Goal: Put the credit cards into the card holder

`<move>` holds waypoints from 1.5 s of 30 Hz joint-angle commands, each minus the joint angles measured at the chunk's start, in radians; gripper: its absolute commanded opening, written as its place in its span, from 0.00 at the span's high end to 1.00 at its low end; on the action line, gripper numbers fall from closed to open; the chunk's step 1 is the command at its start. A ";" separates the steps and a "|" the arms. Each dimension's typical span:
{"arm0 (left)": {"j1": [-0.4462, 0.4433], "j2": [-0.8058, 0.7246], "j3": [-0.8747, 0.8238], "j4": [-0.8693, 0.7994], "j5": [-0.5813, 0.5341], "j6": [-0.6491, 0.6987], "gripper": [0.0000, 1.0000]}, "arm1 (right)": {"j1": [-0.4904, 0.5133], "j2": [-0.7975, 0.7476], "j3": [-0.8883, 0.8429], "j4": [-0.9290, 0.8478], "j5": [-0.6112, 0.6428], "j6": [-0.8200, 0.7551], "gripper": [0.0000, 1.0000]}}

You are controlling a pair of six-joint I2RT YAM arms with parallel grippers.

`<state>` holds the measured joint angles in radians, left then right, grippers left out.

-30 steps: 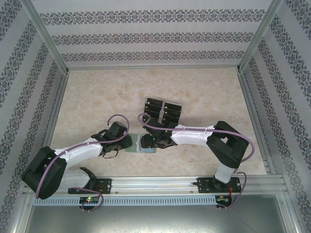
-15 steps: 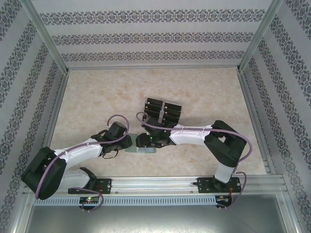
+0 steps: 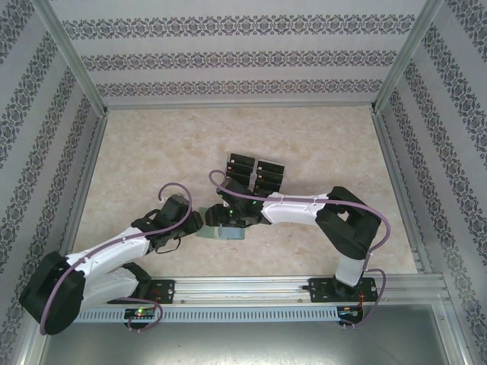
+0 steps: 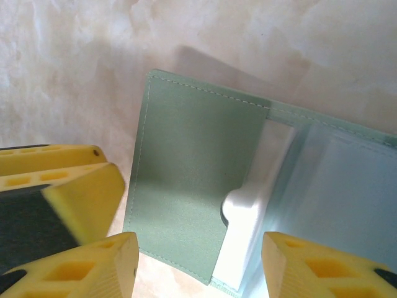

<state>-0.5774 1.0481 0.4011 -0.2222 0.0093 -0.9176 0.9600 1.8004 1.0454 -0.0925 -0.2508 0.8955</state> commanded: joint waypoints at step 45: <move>-0.017 0.084 -0.029 0.035 0.005 0.004 0.58 | -0.026 -0.110 -0.133 -0.145 0.145 0.021 0.43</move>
<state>-0.5816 1.1225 0.3882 -0.2123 0.0032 -0.9211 0.9382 1.7088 0.9318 -0.2070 -0.1356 0.8963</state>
